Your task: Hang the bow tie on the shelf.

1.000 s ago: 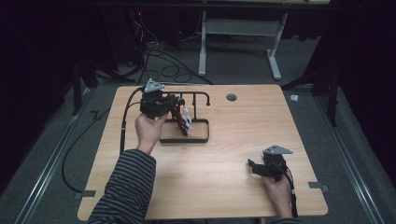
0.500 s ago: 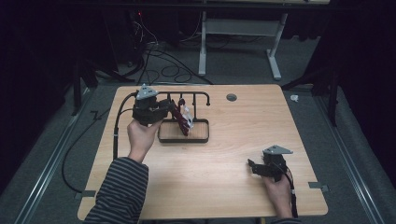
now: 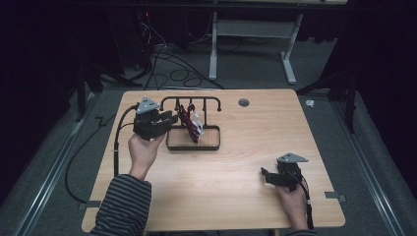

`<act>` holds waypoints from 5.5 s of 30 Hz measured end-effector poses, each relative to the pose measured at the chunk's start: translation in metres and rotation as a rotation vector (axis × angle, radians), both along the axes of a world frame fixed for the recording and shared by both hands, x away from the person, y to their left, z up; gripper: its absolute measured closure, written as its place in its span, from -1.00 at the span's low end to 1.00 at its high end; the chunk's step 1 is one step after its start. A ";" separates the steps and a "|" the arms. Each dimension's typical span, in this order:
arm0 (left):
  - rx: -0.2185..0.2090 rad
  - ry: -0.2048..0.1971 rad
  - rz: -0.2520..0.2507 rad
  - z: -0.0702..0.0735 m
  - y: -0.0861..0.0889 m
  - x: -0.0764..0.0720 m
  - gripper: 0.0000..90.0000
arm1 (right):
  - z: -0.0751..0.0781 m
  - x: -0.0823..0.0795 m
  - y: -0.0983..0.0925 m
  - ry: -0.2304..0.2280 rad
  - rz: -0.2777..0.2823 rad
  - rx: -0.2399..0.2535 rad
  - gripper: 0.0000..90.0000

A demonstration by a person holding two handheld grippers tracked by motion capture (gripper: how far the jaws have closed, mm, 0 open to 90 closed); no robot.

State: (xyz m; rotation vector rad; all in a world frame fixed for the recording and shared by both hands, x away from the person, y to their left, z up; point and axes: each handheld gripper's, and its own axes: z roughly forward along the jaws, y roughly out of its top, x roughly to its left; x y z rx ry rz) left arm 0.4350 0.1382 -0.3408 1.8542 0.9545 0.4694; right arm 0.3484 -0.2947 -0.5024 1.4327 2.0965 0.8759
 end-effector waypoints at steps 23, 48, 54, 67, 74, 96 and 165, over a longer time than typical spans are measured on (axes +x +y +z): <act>-0.021 0.025 0.034 -0.018 0.021 -0.019 0.45 | 0.000 0.000 0.000 0.000 0.000 -0.002 -0.42; -0.029 0.036 0.043 -0.028 0.036 -0.041 0.41 | 0.000 0.000 0.001 0.000 -0.001 0.000 -0.42; -0.033 0.050 0.053 -0.034 0.041 -0.044 0.41 | 0.000 0.000 0.001 0.000 -0.002 0.000 -0.42; -0.029 0.075 0.057 -0.048 0.041 -0.051 0.40 | 0.000 0.000 0.001 0.000 -0.002 0.000 -0.42; -0.037 0.092 0.060 -0.057 0.041 -0.054 0.40 | 0.000 0.000 0.001 0.000 -0.002 0.000 -0.42; -0.030 0.135 0.051 -0.082 0.042 -0.062 0.38 | 0.000 0.000 0.001 0.000 -0.002 -0.001 -0.42; 0.126 0.210 0.140 -0.163 0.033 -0.067 0.09 | 0.000 0.000 0.001 0.000 -0.002 0.000 -0.42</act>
